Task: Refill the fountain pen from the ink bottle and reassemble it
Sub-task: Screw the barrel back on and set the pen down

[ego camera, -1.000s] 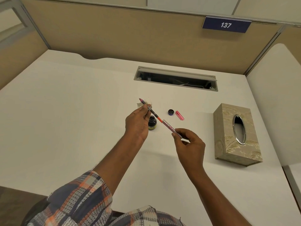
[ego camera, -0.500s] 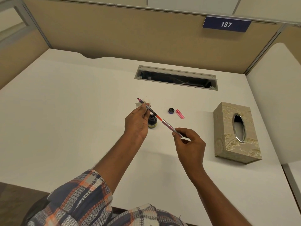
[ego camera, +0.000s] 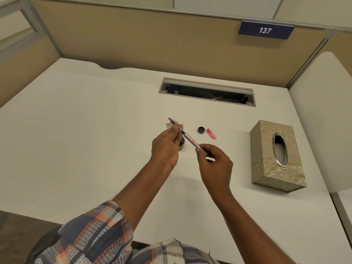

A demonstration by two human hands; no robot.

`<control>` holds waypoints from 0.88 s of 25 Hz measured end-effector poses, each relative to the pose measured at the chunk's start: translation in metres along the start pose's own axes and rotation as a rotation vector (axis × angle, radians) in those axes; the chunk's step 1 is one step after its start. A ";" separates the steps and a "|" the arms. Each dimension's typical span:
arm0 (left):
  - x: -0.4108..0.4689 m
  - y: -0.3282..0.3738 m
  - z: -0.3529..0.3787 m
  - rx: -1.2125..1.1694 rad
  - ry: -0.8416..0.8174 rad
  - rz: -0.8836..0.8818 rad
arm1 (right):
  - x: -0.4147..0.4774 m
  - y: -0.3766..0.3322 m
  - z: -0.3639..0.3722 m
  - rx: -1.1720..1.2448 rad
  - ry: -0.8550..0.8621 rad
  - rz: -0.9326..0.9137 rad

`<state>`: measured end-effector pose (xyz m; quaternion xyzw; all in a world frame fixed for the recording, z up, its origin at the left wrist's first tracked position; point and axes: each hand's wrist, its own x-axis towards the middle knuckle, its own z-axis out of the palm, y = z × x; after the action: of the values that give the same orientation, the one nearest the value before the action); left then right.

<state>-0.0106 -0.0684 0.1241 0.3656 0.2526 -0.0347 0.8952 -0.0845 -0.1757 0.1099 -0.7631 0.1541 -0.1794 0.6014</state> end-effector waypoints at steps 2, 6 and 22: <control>0.000 -0.001 0.000 0.010 -0.013 0.004 | 0.000 -0.002 0.003 -0.004 -0.017 0.010; 0.001 -0.002 -0.002 0.029 -0.015 0.013 | 0.002 -0.007 0.008 -0.009 -0.078 0.064; 0.003 -0.002 -0.004 0.001 -0.017 0.024 | 0.004 -0.011 0.013 0.137 -0.236 0.379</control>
<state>-0.0105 -0.0672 0.1194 0.3688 0.2405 -0.0275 0.8974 -0.0743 -0.1635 0.1185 -0.6937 0.2106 0.0171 0.6886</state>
